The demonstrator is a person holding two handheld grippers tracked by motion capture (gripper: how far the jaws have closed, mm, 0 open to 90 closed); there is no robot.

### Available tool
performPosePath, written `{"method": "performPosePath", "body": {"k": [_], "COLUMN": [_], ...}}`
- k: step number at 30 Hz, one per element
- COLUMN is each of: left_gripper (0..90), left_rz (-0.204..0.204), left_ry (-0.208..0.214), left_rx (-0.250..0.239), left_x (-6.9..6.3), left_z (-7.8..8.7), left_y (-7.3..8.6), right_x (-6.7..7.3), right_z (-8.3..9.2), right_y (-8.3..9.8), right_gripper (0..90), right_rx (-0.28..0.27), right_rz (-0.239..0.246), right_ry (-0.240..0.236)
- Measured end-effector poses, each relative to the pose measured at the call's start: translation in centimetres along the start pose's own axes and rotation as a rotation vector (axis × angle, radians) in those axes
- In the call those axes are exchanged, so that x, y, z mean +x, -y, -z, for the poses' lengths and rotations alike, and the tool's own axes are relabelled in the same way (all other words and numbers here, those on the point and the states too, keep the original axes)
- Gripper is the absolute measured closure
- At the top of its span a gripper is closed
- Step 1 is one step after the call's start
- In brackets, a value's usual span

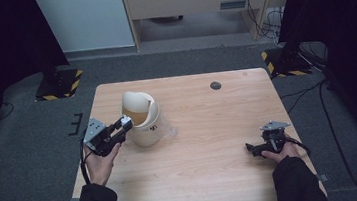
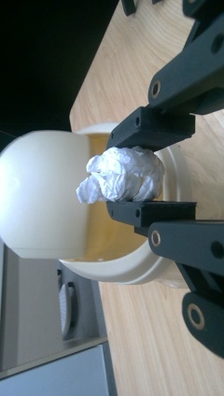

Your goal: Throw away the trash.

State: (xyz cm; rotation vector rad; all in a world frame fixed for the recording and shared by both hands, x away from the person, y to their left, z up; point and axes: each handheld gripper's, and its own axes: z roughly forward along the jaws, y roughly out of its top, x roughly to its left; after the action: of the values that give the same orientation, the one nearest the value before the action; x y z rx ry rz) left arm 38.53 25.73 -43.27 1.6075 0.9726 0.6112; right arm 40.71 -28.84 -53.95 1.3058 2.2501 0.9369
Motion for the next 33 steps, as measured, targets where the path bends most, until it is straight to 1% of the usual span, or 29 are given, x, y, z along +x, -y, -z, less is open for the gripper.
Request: {"method": "performPosePath", "body": {"k": [1, 4, 7, 9, 11, 13, 14, 17, 18, 23, 27, 29, 33], "left_gripper": [65.4, 65.4, 65.5, 65.5, 65.5, 65.4, 65.5, 65.4, 65.5, 65.3, 64.1, 63.6, 59.7], "left_rz": [-0.004, 0.002, -0.001, -0.001, -0.003, 0.0, -0.006, -0.005, -0.002, -0.006, -0.006, -0.001, 0.003], "left_ry": [-0.008, -0.002, -0.007, -0.003, -0.009, -0.003, -0.008, -0.009, -0.004, -0.008, -0.006, 0.002, 0.01], "left_rx": [0.003, -0.002, -0.005, 0.003, 0.004, 0.005, 0.008, 0.014, 0.017, 0.031, 0.043, 0.049, 0.047], "left_x": [0.1, 0.2, 0.2, 0.3, 0.3, 0.3, 0.3, 0.3, 0.3, 0.3, 0.3, 0.3, 0.3], "left_z": [-0.1, -0.2, -0.4, -0.9, -1.1, -1.3, -1.5, -1.9, -2.0, -2.4, -2.9, -3.1, -3.3], "left_y": [0.1, 0.1, -0.1, -0.1, 0.0, 0.0, 0.0, -0.1, 0.0, 0.1, 0.1, 0.1, 0.2], "right_x": [0.0, 0.0, 0.0, 0.0, 0.0, 0.0, 0.0, 0.0, 0.0, 0.0, 0.0, 0.0, 0.0], "right_z": [0.0, 0.0, 0.0, 0.0, 0.0, 0.0, 0.0, 0.0, 0.0, 0.0, 0.0, 0.0, 0.0], "right_y": [0.0, 0.0, 0.0, 0.0, 0.0, 0.0, 0.0, 0.0, 0.0, 0.0, 0.0, 0.0, 0.0], "right_gripper": [0.5, 0.5, 0.5, 0.5, 0.5, 0.5, 0.5, 0.5, 0.5, 0.5, 0.5, 0.5, 0.5], "right_rx": [0.0, 0.0, 0.0, 0.0, 0.0, 0.0, 0.0, 0.0, 0.0, 0.0, 0.0, 0.0, 0.0], "right_rz": [0.0, 0.0, 0.0, 0.0, 0.0, 0.0, 0.0, 0.0, 0.0, 0.0, 0.0, 0.0, 0.0], "right_ry": [0.0, 0.0, 0.0, 0.0, 0.0, 0.0, 0.0, 0.0, 0.0, 0.0, 0.0, 0.0, 0.0]}}
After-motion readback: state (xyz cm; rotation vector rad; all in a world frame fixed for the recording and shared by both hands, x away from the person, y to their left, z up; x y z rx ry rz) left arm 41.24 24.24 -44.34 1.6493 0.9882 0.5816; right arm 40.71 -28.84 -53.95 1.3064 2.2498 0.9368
